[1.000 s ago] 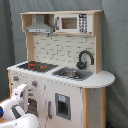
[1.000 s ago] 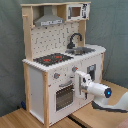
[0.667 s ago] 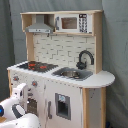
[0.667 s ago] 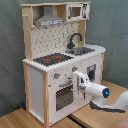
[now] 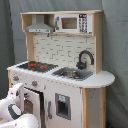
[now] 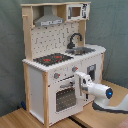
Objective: Play with the kitchen
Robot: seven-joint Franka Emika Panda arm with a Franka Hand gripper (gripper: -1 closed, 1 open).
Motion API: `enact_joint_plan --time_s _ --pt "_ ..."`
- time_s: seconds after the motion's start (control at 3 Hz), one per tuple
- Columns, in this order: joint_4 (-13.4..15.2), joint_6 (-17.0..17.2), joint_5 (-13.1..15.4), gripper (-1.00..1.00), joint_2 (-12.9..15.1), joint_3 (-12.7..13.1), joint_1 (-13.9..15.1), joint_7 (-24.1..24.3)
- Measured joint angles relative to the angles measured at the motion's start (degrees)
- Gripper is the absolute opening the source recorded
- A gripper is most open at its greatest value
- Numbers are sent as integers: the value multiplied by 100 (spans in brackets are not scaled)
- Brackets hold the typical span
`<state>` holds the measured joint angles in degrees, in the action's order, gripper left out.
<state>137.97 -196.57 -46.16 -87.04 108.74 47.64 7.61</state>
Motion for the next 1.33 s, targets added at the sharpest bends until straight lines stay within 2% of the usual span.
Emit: enact_joint_plan --time_s 0.67,1.33 --pt "145 877 0 -100 -1 -197 -761 -54" --pt "57 1856 33 -100 -18 -447 -1341 -37"
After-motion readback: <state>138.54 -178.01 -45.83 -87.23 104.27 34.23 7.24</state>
